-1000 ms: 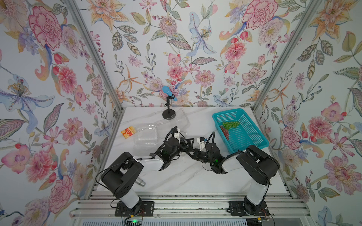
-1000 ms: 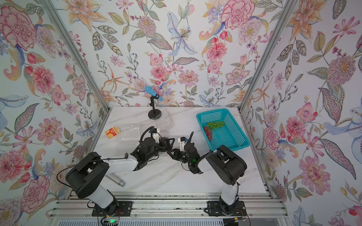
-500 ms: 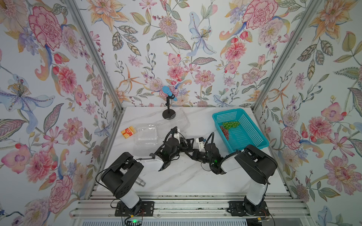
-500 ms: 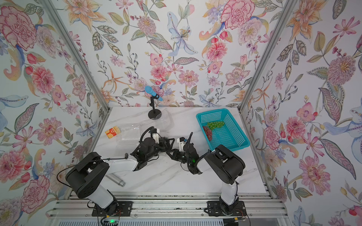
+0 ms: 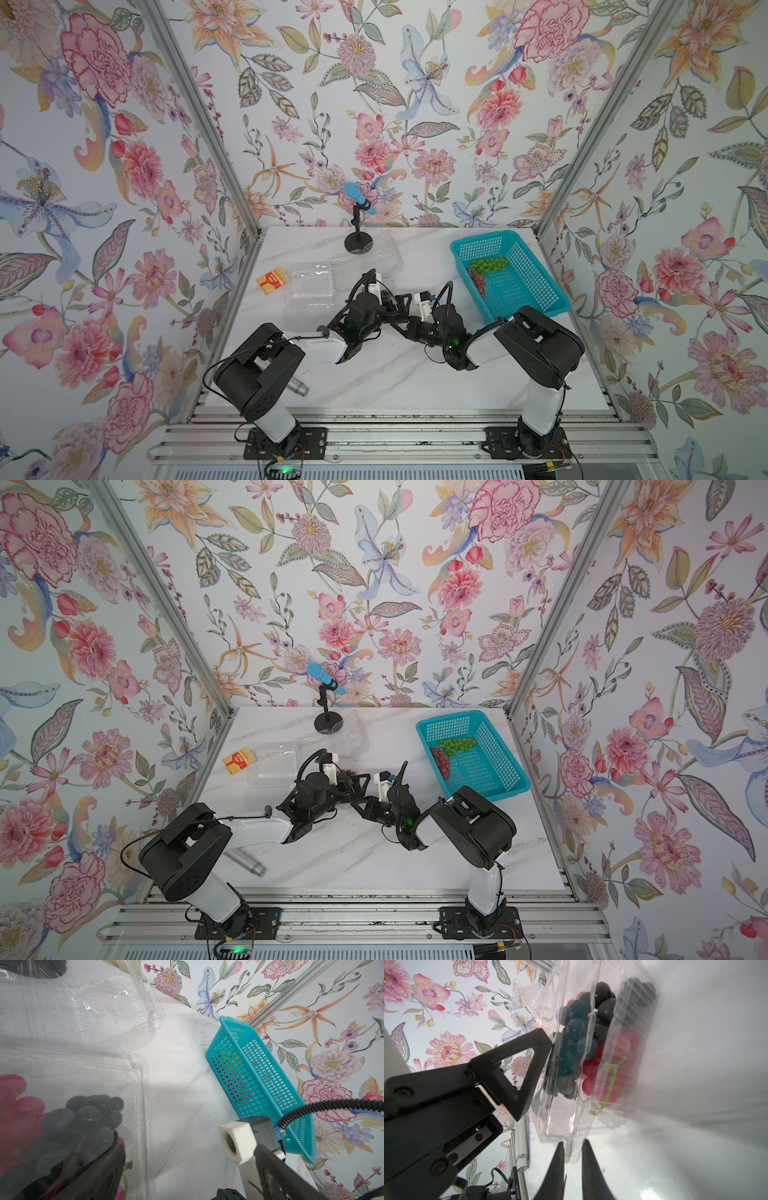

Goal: Pack grapes into containers
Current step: Close the packing box at the center of the board.

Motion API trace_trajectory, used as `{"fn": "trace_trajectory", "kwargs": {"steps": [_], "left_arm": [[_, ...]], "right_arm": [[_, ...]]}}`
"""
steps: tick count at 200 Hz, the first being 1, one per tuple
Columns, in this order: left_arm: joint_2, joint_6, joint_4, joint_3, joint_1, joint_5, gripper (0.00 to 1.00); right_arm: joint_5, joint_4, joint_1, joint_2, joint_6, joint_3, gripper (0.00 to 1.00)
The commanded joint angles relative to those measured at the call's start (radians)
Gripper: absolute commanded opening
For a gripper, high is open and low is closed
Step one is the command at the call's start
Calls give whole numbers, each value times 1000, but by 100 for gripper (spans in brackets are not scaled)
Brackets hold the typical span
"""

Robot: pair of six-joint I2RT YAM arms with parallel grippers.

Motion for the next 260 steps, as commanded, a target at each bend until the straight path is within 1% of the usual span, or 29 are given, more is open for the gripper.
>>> {"fn": "trace_trajectory", "kwargs": {"steps": [1, 13, 49, 82, 121, 201, 226, 260], "left_arm": [[12, -20, 12, -13, -11, -25, 100], [11, -20, 12, -13, -11, -26, 100], [15, -16, 8, -7, -8, -25, 100], [10, -20, 10, -9, 2, -25, 100], [8, -18, 4, -4, 9, -24, 100], [14, -28, 20, -7, 8, -24, 100], [12, -29, 22, -10, 8, -26, 100], [18, -32, 28, -11, 8, -25, 100]], "right_arm": [[24, 8, 9, 31, 19, 5, 16], [34, 18, 9, 28, 27, -2, 19], [45, 64, 10, 27, 63, -13, 23], [61, 97, 14, 35, 97, -11, 23], [49, 168, 21, 70, 139, -11, 22], [69, 166, 33, 71, 118, -5, 24], [81, 162, 34, 75, 116, 0, 22], [62, 176, 33, 94, 119, 19, 19]]}}
